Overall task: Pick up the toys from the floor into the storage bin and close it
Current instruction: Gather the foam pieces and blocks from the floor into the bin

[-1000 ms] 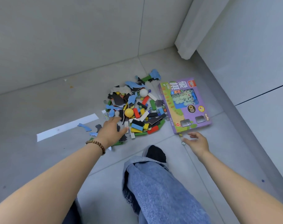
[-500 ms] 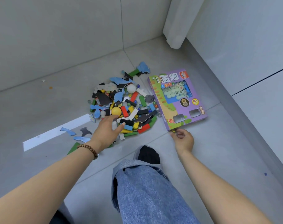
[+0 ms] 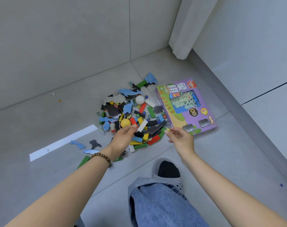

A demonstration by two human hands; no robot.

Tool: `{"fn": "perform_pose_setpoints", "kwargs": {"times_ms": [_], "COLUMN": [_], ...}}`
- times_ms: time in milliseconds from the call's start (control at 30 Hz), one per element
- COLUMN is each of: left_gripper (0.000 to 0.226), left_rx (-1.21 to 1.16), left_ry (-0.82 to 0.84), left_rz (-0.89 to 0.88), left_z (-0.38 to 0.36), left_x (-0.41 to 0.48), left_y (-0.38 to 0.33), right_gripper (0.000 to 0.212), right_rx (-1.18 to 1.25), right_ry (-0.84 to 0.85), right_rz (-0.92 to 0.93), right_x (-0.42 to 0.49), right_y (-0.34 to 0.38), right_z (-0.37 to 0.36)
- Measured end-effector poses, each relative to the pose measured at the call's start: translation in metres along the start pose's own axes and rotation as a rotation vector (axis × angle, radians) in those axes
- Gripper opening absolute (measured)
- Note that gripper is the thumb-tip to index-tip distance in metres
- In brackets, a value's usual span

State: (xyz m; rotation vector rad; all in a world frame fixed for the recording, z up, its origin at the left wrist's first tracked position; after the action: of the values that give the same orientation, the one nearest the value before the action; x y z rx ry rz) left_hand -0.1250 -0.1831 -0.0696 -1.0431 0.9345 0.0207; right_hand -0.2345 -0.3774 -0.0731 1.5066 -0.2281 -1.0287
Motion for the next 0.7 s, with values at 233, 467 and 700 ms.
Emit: {"fn": "perform_pose_setpoints", "kwargs": {"times_ms": [233, 467, 700], "left_gripper": [0.049, 0.032, 0.033], "left_rx": [-0.718, -0.851, -0.51], "left_ry": [0.141, -0.014, -0.135], "left_rz": [0.184, 0.244, 0.205], "left_z": [-0.008, 0.006, 0.035], "left_x": [0.013, 0.028, 0.036], "left_y": [-0.009, -0.004, 0.027], "right_gripper": [0.016, 0.014, 0.036], "right_rx": [-0.111, -0.302, -0.547], "right_ry": [0.395, 0.388, 0.391], "right_rz": [0.055, 0.071, 0.044], "right_x": [0.002, 0.047, 0.062], "right_y": [0.049, 0.062, 0.022], "right_z": [-0.097, -0.088, -0.093]}}
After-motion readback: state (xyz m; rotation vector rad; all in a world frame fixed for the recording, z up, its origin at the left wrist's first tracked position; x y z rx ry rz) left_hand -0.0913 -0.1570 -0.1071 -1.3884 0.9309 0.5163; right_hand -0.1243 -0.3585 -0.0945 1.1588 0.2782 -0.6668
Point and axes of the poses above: each hand's wrist, its own x-axis towards the middle knuckle, its own z-axis out of the back of the hand, y = z × x, the point moved 7 cm from there along x, towards the middle knuckle, and after that the axes turned 5 degrees about x, right-handed, at the moved point
